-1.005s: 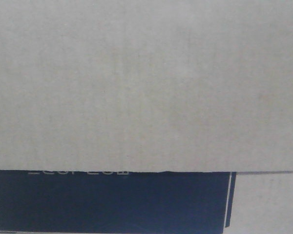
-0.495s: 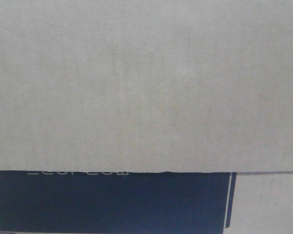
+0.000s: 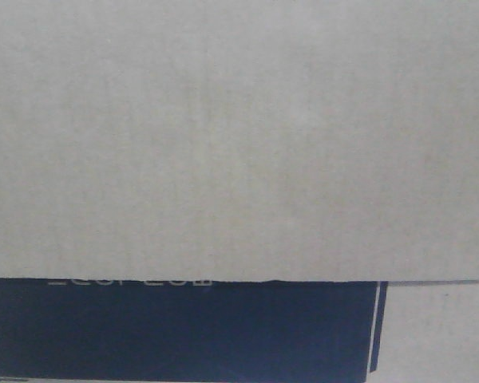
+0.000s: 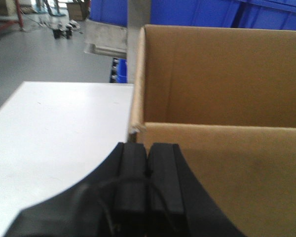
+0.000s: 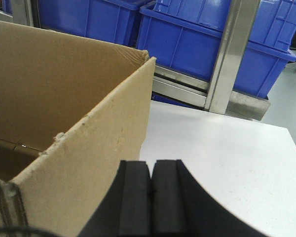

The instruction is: Grab box from left shelf to table start

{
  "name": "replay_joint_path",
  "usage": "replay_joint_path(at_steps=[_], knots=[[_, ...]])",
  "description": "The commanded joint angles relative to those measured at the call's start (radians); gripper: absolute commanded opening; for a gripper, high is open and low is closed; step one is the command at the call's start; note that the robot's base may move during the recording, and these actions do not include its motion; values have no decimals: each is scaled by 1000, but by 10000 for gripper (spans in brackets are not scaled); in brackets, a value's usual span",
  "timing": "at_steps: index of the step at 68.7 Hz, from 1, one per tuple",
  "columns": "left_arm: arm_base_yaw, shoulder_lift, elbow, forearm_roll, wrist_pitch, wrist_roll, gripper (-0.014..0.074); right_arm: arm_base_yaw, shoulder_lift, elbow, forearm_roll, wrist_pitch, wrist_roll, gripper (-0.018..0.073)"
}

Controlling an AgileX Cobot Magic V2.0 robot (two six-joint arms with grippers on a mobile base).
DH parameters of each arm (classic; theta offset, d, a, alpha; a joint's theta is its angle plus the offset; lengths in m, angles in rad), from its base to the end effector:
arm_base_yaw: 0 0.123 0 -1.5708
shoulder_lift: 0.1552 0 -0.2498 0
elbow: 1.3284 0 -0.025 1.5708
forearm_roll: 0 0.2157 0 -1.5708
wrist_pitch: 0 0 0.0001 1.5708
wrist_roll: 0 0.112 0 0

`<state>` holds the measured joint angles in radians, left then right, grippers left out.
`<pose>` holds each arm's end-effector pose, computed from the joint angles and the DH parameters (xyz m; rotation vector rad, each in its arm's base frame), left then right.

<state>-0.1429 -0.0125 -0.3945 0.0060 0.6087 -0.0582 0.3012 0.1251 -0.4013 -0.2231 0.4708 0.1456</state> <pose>0.0417 -0.0056 0.2700 0.0730 1.6858 -0.1445 0.0641 0.0081 0.2812 -0.2195 1.6542 0.1033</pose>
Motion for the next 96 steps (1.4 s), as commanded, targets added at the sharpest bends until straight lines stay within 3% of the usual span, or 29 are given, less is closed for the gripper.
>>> replay_joint_path(at_steps=[1, 13, 33, 36, 96], knots=[[28, -15, 7, -46, -85, 0, -92, 3, 10, -26, -22, -94, -3, 53], [61, -15, 159, -50, -203, 0, -92, 3, 10, -25, -22, -95, -3, 53], [61, -15, 427, -28, -600, 0, -92, 3, 10, -25, -22, -95, -3, 53], [61, -15, 420, -28, -559, 0, -92, 3, 10, -25, -22, -95, -3, 53], [61, -13, 422, -28, -592, 0, -92, 1, 10, -25, -44, -95, -3, 53]])
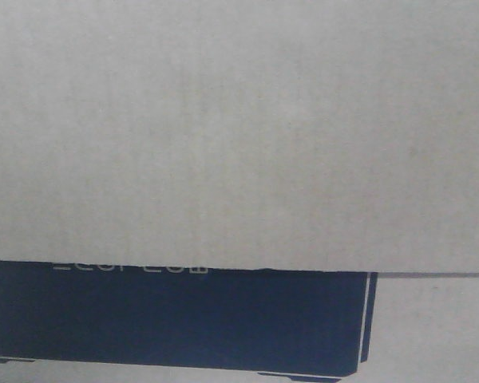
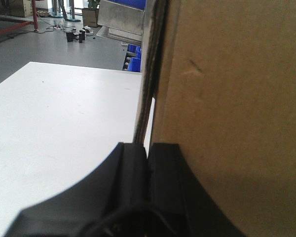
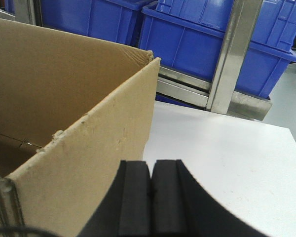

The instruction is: Grab box from left shelf to table start

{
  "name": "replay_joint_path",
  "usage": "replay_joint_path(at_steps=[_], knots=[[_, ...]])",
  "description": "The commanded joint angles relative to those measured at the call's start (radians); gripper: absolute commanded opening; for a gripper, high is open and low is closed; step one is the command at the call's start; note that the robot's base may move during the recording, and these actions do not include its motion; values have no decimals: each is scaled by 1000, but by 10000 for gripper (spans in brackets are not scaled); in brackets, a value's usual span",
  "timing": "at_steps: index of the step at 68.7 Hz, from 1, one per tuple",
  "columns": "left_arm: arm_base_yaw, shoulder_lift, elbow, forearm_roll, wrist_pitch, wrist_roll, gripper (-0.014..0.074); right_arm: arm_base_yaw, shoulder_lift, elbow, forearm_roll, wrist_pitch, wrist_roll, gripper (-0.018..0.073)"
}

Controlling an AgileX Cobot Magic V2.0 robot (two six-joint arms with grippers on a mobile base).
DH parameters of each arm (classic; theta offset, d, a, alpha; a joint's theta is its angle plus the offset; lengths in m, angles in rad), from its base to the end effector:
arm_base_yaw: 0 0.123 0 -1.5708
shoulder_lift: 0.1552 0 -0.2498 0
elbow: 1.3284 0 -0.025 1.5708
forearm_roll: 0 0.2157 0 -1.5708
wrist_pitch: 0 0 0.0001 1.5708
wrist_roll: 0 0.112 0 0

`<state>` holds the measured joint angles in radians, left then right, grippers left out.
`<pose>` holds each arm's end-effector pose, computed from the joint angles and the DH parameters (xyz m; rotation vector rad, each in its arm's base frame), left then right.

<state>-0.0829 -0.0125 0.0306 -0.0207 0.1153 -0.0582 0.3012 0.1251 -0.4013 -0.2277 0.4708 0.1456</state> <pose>0.0778 -0.0067 0.1931 0.0052 1.6184 -0.1267 0.0641 0.0079 0.2813 -0.2213 1.6534 0.0985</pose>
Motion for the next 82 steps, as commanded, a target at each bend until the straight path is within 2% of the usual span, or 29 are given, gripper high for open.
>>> replay_joint_path(at_steps=[1, 8, 12, 21, 31, 35, 44, 53, 82], knots=[[1, -13, -3, -1, -99, 0, -92, 1, 10, -25, -49, -100, -3, 53], [1, -13, -3, -1, -99, 0, -92, -2, 10, -15, -56, -115, -3, 53], [1, -13, -3, -1, -99, 0, -92, -22, 9, 3, -28, -121, -3, 53], [1, -13, -3, -1, -99, 0, -92, -146, -4, 91, 92, -178, -5, 53], [1, -13, -3, -1, -97, 0, -92, -263, -55, 240, 164, -317, -8, 53], [1, -13, -3, -1, -97, 0, -92, -286, -85, 312, 185, -380, -8, 53], [1, -13, -3, -1, -97, 0, -92, -292, -149, 442, 194, -495, -7, 53], [1, -13, -3, -1, -95, 0, -92, -292, -146, 435, 193, -439, -7, 53], [1, -13, -3, -1, -95, 0, -92, -292, -145, 435, 193, -436, -7, 53]])
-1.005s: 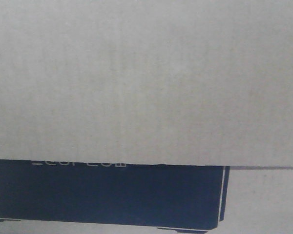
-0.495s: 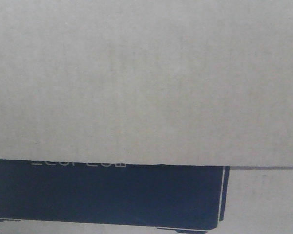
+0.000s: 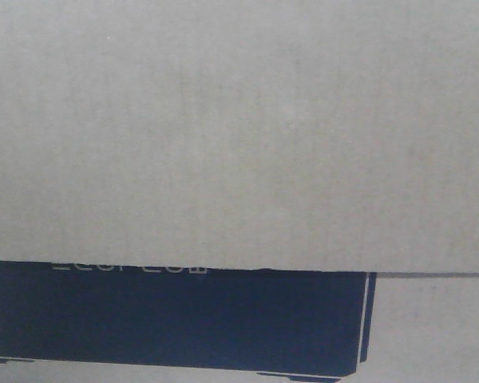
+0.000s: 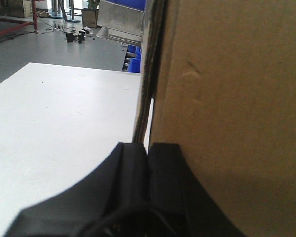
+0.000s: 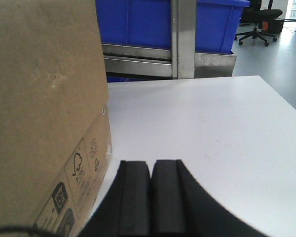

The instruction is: Grab box from left shelf to table start

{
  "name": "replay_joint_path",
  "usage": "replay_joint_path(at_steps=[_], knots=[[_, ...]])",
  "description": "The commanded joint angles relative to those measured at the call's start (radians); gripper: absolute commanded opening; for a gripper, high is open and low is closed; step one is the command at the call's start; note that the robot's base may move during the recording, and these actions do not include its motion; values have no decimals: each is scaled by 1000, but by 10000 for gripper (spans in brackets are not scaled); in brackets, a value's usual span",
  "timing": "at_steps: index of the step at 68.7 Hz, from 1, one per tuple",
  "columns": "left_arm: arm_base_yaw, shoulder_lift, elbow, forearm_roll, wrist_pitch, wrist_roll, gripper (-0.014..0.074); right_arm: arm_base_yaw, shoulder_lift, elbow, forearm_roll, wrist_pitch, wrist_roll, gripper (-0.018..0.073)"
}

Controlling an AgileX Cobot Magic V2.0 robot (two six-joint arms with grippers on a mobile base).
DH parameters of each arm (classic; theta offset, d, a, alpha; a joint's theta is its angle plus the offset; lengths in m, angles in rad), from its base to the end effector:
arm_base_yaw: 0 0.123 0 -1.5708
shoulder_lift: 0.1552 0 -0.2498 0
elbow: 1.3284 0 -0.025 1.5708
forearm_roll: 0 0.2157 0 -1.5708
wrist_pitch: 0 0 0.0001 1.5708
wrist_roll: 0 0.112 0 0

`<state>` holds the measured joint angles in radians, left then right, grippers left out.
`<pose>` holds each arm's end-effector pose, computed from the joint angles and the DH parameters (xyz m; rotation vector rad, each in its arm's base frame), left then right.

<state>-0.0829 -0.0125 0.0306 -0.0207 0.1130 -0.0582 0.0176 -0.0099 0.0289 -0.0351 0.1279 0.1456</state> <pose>0.0778 -0.0067 0.1933 0.0051 1.6161 -0.1268 0.0781 0.0009 0.1920 0.0794 1.6293 0.0949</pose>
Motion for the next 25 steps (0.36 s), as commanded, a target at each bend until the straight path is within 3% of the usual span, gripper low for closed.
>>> replay_joint_path(at_steps=[1, 25], knots=[[1, -13, -3, -1, -93, 0, -92, -8, -10, 5, 0, -93, -7, 53], [1, -13, -3, -1, -93, 0, -92, -8, -10, 5, 0, -92, -7, 53]])
